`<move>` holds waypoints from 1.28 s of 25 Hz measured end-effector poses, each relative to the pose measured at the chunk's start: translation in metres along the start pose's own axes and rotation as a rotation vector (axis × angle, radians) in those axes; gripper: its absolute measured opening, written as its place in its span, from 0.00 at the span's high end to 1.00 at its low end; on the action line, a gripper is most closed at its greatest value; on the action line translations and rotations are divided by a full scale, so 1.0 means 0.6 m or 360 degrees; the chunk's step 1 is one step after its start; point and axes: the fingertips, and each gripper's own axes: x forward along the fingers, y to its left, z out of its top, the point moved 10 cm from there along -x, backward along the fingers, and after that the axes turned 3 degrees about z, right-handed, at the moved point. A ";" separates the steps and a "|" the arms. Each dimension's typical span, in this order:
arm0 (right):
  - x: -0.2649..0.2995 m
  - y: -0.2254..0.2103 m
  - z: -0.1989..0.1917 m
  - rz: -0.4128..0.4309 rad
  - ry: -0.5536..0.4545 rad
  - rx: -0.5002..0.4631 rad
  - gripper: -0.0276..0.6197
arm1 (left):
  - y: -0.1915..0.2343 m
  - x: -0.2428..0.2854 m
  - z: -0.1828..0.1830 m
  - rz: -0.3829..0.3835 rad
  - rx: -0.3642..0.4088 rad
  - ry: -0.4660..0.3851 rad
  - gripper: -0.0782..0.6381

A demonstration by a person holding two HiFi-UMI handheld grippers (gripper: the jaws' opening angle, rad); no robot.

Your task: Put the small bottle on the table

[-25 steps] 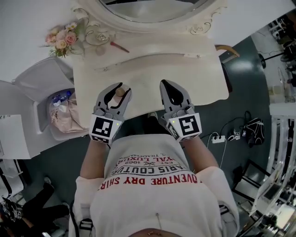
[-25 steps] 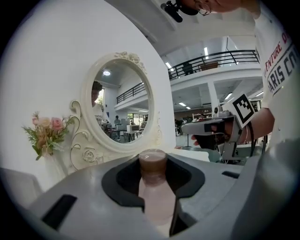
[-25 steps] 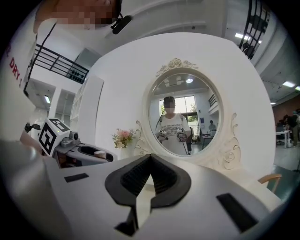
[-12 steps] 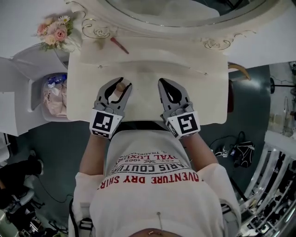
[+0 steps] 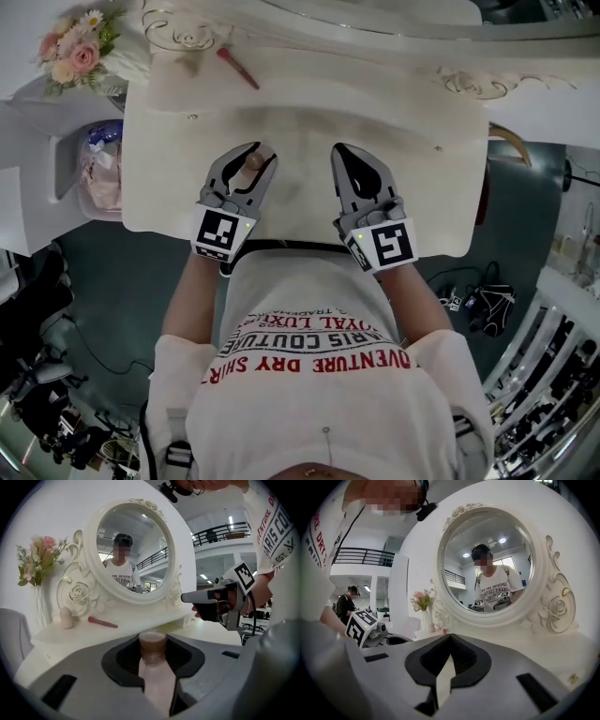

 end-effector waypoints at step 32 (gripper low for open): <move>-0.013 0.006 -0.065 -0.0049 0.0151 0.0018 0.96 | -0.006 0.054 -0.052 -0.0052 -0.0006 0.0024 0.66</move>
